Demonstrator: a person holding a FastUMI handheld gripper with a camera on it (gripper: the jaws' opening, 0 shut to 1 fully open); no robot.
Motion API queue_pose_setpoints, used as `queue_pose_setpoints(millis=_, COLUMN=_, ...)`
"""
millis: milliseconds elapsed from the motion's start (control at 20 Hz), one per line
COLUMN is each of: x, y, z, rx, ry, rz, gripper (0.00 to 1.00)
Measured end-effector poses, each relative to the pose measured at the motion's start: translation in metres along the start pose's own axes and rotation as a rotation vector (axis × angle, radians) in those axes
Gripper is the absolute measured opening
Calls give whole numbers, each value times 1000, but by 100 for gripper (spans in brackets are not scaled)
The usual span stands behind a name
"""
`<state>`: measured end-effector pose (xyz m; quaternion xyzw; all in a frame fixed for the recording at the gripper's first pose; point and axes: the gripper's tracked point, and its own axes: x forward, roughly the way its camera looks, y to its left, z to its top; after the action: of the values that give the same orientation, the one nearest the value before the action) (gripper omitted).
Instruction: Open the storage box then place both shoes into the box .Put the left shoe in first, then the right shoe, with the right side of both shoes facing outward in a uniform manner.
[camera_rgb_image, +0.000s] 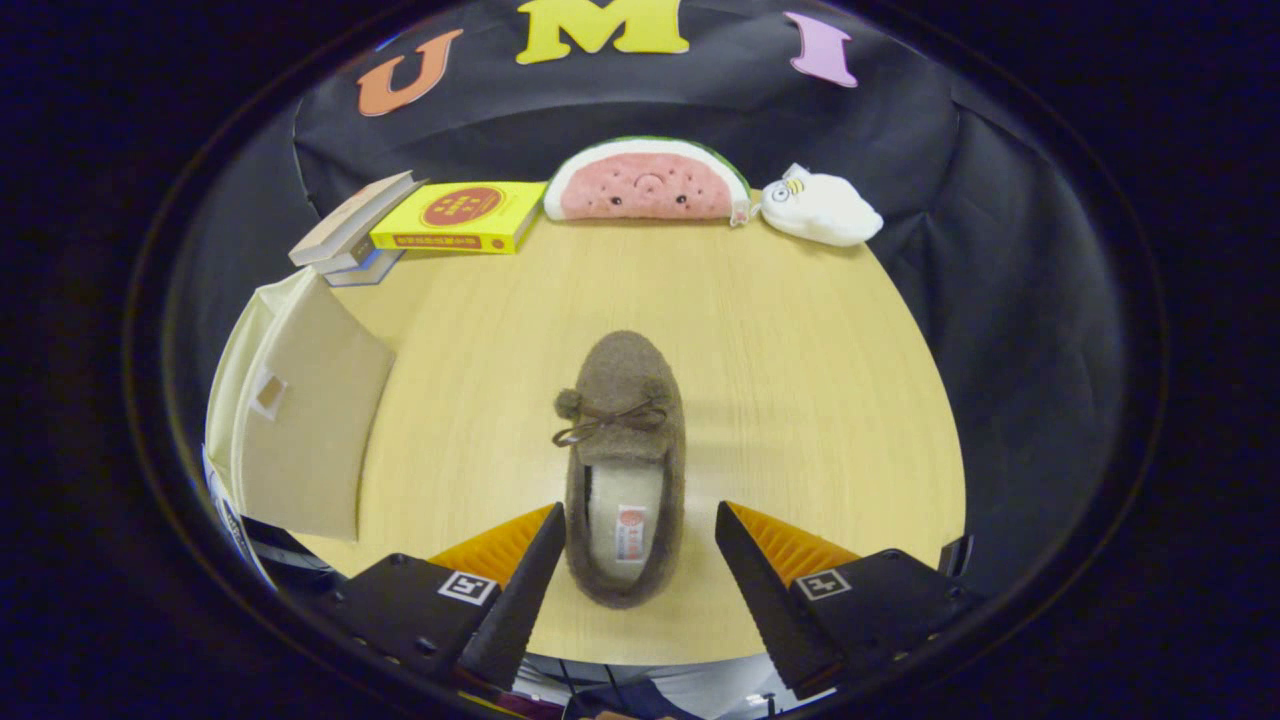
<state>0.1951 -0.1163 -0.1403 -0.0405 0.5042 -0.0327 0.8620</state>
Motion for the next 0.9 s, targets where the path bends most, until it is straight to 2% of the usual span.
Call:
queue_pose_setpoints(millis=100, x=25, y=-10, z=-2, rx=23, ry=39, rz=7, gripper=92)
queue_pose_setpoints(millis=250, x=47, y=-16, z=-9, rx=39, ry=105, rz=20, gripper=79)
queue_pose_setpoints(millis=300, x=52, y=-19, z=-9, rx=35, ry=116, rz=16, gripper=78)
queue_pose_setpoints(millis=400, x=53, y=-8, z=-10, rx=43, ry=141, rz=75, gripper=54)
queue_pose_setpoints(millis=500, x=55, y=-9, z=-12, rx=44, ry=158, rz=67, gripper=30)
queue_pose_setpoints(millis=550, x=53, y=-5, z=-23, rx=28, ry=171, rz=66, gripper=35)
queue_pose_setpoints(millis=600, x=54, y=-4, z=-23, rx=19, ry=175, rz=67, gripper=35)
queue_pose_setpoints(millis=750, x=53, y=-9, z=-21, rx=11, ry=168, rz=37, gripper=5)
queue_pose_setpoints(millis=900, x=50, y=-9, z=-19, rx=8, ry=154, rz=-8, gripper=0)
